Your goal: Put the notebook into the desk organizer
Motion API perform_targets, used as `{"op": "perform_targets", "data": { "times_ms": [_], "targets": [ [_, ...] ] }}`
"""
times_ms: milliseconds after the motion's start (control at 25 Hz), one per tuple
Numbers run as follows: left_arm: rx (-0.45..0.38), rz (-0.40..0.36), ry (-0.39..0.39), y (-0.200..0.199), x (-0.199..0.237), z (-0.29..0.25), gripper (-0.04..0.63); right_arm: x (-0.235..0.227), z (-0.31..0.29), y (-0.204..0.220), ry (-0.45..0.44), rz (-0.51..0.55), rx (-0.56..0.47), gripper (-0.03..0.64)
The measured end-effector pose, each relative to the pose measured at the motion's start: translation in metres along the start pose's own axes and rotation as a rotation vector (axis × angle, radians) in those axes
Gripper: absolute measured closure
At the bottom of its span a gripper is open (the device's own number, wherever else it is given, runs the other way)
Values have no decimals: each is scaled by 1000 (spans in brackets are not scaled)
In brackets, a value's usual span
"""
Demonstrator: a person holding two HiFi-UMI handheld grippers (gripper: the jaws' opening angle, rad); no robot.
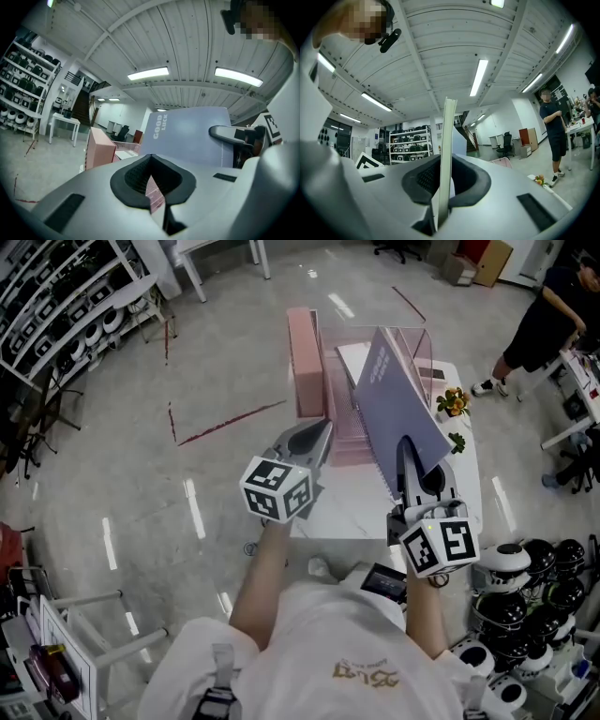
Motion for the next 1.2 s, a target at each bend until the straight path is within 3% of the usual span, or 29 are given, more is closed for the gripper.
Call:
{"op": "perform_targets", "data": {
  "times_ms": [720, 1200],
  "targets": [
    [39, 6, -57, 6, 46, -51, 580, -26, -84, 36, -82, -75, 31, 577],
    [52, 13, -101, 11, 72, -69, 580, -70, -122, 65, -18, -232, 35, 577]
  ]
}}
Point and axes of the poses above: the fingertips, and each gripper's own axes: z backward along the fingers, x to its left, y out of its underside, the point moved 1 cm from there along z, backward along the fingers, and after that the axes turned 2 degrees about -z, right-handed, at the moved point
